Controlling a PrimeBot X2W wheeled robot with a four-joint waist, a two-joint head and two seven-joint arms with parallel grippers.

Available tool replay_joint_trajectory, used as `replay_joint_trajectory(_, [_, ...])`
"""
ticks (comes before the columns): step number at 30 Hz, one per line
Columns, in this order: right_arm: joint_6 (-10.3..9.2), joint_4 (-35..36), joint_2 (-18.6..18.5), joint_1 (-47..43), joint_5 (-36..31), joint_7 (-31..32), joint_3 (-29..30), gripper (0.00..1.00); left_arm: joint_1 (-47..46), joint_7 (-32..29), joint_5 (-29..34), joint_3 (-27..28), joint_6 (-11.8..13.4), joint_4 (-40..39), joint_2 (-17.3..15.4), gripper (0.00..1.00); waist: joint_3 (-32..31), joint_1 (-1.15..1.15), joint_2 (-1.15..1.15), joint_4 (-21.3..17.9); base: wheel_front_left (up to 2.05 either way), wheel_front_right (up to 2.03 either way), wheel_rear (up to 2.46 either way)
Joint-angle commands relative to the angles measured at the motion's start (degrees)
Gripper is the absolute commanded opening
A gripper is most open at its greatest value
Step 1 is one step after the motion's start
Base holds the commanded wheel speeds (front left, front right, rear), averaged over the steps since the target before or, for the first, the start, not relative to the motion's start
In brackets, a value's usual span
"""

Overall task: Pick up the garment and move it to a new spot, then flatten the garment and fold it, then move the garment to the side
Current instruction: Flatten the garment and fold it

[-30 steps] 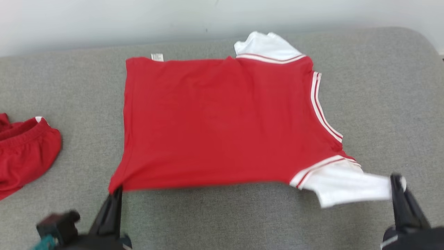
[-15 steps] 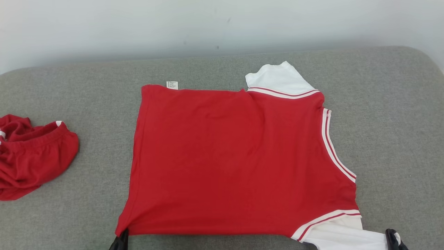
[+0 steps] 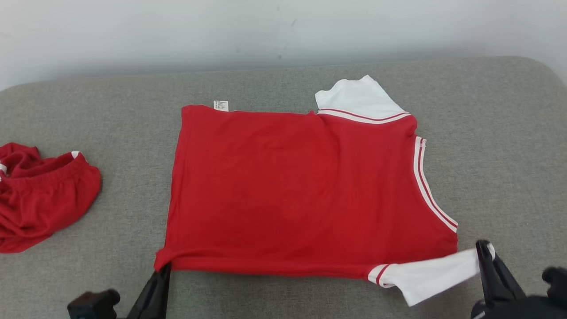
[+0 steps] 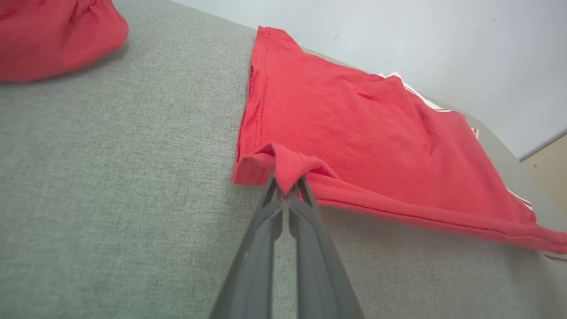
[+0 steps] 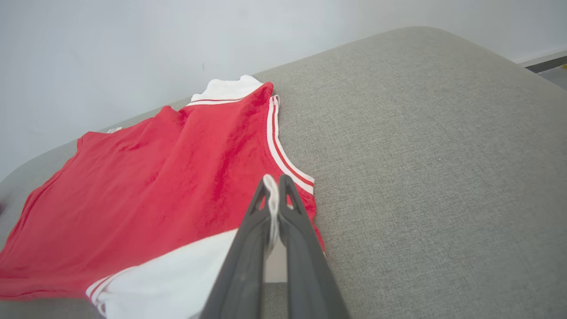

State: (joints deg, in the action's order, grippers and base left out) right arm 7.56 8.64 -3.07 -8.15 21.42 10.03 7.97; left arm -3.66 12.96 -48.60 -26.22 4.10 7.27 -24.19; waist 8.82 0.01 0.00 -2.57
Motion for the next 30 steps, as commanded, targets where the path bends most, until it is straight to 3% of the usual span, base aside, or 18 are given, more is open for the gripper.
replay_joint_trajectory(1, [-0.15, -0.76, -0.78, 1.93, -0.53, 0.24, -0.31, 0.0, -1.43, -0.52, 0.72, -0.11, 0.33, -0.57, -0.38, 0.0, 0.15, -0.01, 0.0, 0.19, 0.0, 0.0, 0.0])
replay_joint_trajectory(13, [-0.15, -15.3, -1.79, 20.56, -0.92, 1.19, -2.32, 0.0, -13.3, -6.13, 2.07, -1.7, -1.1, 4.23, -0.26, 0.0, 3.48, -0.01, 0.0, -1.04, 0.0, 0.0, 0.0])
replay_joint_trajectory(22, [-0.15, -30.18, -2.17, 33.0, -2.63, -3.42, -3.95, 0.0, -19.81, -6.97, 2.84, -2.33, -3.04, 11.66, 0.11, 0.0, 5.51, -0.01, 0.0, -1.79, 0.0, 0.0, 0.0])
replay_joint_trajectory(23, [-0.15, -31.23, -2.42, 33.83, -3.02, -4.26, -4.33, 0.47, -20.24, -6.7, 3.1, -2.36, -3.16, 12.36, 0.11, 0.15, 5.52, -0.01, 0.0, -1.8, 0.0, 0.0, 0.0])
replay_joint_trajectory(24, [-0.15, -31.23, -2.42, 33.83, -3.02, -4.26, -4.33, 0.47, -20.24, -6.7, 3.1, -2.36, -3.16, 12.36, 0.11, 0.15, 5.52, -0.01, 0.0, -1.8, 0.0, 0.0, 0.0])
replay_joint_trajectory(25, [-0.15, -32.34, -2.4, 34.28, -2.94, -4.99, -4.41, 1.0, -20.58, -6.14, 3.6, -2.51, -3.13, 12.94, 0.17, 0.44, 5.44, -0.01, 0.0, -1.75, 0.0, 0.0, 0.0])
replay_joint_trajectory(26, [-0.15, -33.31, -2.4, 34.57, -2.94, -5.79, -4.46, 1.0, -20.72, -5.74, 3.71, -2.6, -3.17, 13.64, 0.35, 1.0, 5.29, -0.01, 0.0, -1.72, 0.0, 0.0, 0.0])
replay_joint_trajectory(30, [-0.15, -35.54, -3.6, 33.62, -2.28, -8.65, -4.77, 1.0, -19.63, -2.2, 3.37, -1.59, -3.23, 15.05, 1.32, 1.0, 4.08, -0.01, 0.0, -1.43, 0.0, 0.0, 0.0])
